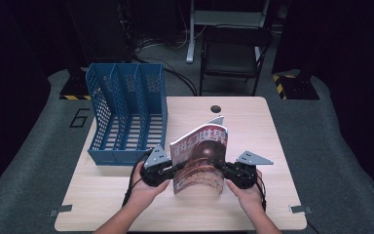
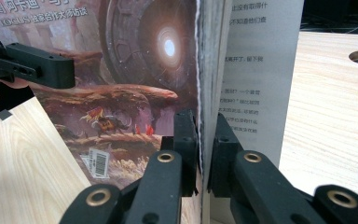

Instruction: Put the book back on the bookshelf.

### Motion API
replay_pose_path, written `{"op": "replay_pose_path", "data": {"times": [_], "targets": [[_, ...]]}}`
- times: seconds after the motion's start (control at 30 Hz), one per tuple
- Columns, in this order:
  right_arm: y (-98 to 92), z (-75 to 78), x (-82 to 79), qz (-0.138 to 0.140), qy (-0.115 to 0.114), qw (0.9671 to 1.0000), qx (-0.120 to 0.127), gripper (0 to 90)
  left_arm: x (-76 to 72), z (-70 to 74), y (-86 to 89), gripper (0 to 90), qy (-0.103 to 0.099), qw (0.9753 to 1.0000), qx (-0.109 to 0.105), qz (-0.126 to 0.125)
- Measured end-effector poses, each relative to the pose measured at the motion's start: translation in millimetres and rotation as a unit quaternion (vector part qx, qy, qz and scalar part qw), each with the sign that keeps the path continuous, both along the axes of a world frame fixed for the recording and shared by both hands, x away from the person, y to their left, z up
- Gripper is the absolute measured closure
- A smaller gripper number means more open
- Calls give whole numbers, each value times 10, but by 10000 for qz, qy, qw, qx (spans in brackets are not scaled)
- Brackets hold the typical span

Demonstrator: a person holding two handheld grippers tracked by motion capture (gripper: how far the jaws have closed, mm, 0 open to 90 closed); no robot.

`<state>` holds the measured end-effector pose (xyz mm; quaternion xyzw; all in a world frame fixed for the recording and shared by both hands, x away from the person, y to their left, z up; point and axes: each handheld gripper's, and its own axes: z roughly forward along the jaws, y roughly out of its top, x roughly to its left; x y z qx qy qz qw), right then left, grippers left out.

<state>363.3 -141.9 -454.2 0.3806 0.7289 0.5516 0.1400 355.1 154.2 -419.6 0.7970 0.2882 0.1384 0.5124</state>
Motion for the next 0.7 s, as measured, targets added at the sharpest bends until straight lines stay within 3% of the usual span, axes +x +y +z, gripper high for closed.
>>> {"op": "replay_pose_path", "data": {"times": [0.17, 0.33, 0.57, 0.7], "targets": [[-5, 5, -21, 75, 21, 10000, 28, 741, -21, 0, 26, 835, 80, 10000, 5, -42], [-52, -1, -39, -22, 110, 9999, 105, 644, -55, 8, 21, 833, 118, 9999, 27, -102], [-116, -7, -47, 70, 152, 9999, -33, 573, -76, 27, 3, 828, 128, 9997, 106, -153], [-141, -33, -41, 72, 250, 9996, -96, 549, -53, 71, -10, 806, 265, 9994, 115, -199]]}}
